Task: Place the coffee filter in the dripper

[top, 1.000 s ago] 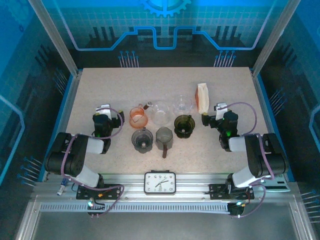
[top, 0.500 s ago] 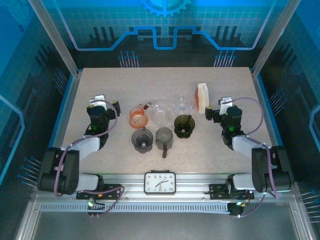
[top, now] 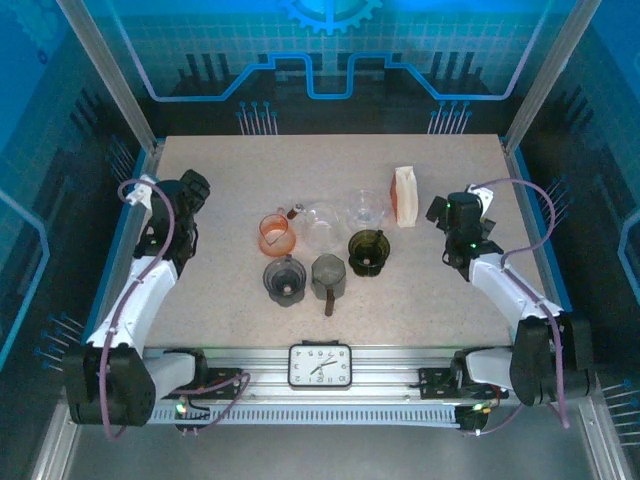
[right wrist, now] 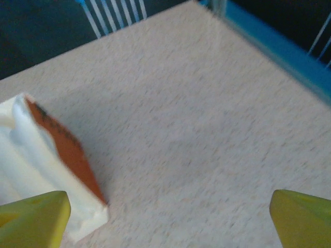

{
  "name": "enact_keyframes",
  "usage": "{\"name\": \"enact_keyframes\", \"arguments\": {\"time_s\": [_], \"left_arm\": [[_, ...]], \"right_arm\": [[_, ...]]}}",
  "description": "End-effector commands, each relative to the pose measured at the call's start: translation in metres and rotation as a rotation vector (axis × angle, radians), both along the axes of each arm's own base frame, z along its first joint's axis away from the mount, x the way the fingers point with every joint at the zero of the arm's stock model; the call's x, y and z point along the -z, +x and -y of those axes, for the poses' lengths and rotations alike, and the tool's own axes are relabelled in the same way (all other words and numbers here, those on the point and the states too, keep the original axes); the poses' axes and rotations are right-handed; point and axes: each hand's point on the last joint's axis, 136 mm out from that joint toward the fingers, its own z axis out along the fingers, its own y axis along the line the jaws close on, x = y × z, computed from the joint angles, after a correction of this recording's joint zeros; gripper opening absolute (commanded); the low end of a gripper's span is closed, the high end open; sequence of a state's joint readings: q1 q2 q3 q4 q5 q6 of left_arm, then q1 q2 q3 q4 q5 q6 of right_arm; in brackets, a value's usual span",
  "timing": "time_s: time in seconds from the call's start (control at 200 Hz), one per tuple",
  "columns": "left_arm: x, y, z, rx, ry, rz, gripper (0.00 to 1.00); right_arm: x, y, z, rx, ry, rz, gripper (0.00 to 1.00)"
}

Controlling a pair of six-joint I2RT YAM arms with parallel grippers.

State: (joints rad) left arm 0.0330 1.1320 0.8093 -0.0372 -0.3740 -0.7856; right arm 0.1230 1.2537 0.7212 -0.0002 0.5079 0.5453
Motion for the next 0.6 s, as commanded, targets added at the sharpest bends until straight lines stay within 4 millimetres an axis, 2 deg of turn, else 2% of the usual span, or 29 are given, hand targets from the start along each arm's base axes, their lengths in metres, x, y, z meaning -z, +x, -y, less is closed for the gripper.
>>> {"name": "enact_keyframes", "arguments": {"time_s": [0.0,0.09,0.195,0.355,0.465,0.595], "left_arm": [[0.017,-0.009,0.035,0.112,-0.237,0.040,0.99],[0.009,-0.014,0.060,0.228,-0.264,0.084,0.99],[0.010,-0.029,0.095,0.382,-0.209,-0.024,0.99],[0.035,-0.058,0.149,0.608,-0.201,-0.185,0.83],[0.059,-0.076,0.167,0.684,-0.204,-0.285,0.71],[0.078,-0.092,0.178,0.740,-0.190,-0.373,0.72]], "right_arm": [[0.015,-0.012,-0.034,-0.101,0.162,-0.073,1.00],[0.008,-0.020,-0.064,-0.231,0.122,-0.137,1.00],[0.004,-0.036,-0.098,-0.375,0.094,-0.178,1.00],[0.006,-0.063,-0.135,-0.543,0.121,-0.230,1.00],[0.005,-0.078,-0.165,-0.684,0.141,-0.243,1.00],[-0.001,-0.095,-0.208,-0.874,0.162,-0.254,0.98]]}}
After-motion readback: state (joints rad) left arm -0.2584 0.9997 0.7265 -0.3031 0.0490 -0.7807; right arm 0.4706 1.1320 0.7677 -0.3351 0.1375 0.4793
